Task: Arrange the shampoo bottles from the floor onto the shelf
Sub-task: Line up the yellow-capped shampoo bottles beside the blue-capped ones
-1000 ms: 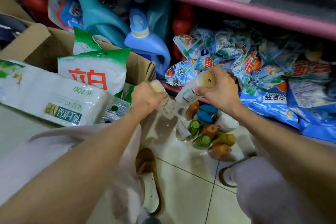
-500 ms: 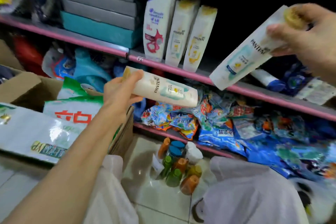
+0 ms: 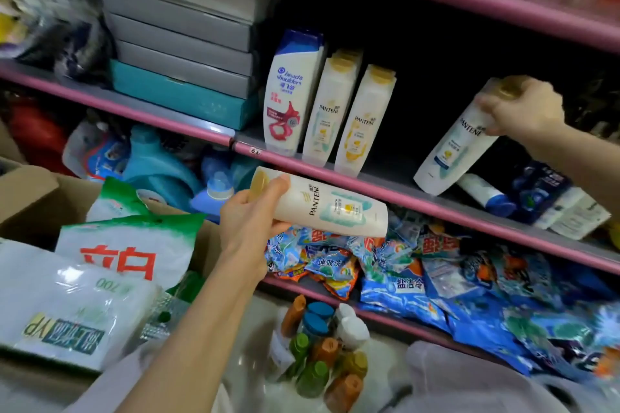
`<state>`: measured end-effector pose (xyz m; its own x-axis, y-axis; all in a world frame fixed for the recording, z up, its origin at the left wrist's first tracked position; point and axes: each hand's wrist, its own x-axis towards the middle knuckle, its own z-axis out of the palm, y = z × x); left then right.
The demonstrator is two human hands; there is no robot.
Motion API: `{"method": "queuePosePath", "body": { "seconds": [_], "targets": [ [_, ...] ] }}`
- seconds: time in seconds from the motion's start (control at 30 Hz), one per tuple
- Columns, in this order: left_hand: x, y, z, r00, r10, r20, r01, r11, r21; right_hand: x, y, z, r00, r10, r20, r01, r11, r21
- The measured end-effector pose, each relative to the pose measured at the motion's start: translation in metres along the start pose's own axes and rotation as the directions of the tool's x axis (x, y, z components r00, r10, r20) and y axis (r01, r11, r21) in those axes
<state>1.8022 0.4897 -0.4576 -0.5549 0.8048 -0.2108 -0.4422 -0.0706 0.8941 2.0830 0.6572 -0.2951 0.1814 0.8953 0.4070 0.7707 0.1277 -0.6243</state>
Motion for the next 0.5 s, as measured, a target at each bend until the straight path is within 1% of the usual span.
{"method": "queuePosePath", "body": {
  "seconds": [0.1,0.17,0.23,0.27,0.33,0.37,0.4,0.43,0.47,0.5],
  "targets": [
    [0.001,-0.001,0.004,0.999,0.014,0.032,-0.014,1.0,-0.004,0.009,-0.002,-0.002,0.997,0.011,0.083,-0.008,1.0,-0.03],
    [0.003,-0.002,0.006,0.998,0.032,0.048,-0.032,0.999,-0.005,0.012,-0.003,-0.002,0.994,-0.025,0.106,0.038,0.992,-0.122],
    [0.005,-0.002,0.008,0.998,0.042,0.052,-0.042,0.999,0.006,0.013,-0.004,0.0,0.984,-0.072,0.16,0.108,0.967,-0.231],
    [0.007,-0.002,0.009,0.998,0.046,0.048,-0.047,0.999,0.014,0.012,-0.004,0.001,0.978,-0.071,0.196,0.121,0.96,-0.253],
    [0.008,-0.003,0.012,0.997,0.056,0.057,-0.057,0.998,0.028,0.011,-0.003,0.004,0.974,-0.005,0.229,0.069,0.96,-0.272],
    [0.009,-0.003,0.014,0.995,0.066,0.069,-0.069,0.997,0.04,0.009,-0.003,0.007,0.979,0.028,0.202,0.034,0.954,-0.298],
    [0.009,-0.004,0.015,0.994,0.077,0.082,-0.082,0.995,0.057,0.003,-0.006,0.01,0.989,0.042,0.143,0.008,0.942,-0.334],
    [0.008,-0.005,0.015,0.992,0.084,0.098,-0.092,0.993,0.074,-0.006,-0.009,0.013,0.998,0.008,0.065,0.016,0.927,-0.375],
    [0.007,-0.005,0.016,0.989,0.089,0.117,-0.099,0.991,0.089,-0.019,-0.013,0.017,0.996,-0.085,-0.001,0.077,0.912,-0.402],
    [0.006,-0.005,0.017,0.987,0.09,0.136,-0.104,0.99,0.096,-0.035,-0.018,0.022,0.977,-0.212,-0.023,0.187,0.903,-0.387]
  ]
}}
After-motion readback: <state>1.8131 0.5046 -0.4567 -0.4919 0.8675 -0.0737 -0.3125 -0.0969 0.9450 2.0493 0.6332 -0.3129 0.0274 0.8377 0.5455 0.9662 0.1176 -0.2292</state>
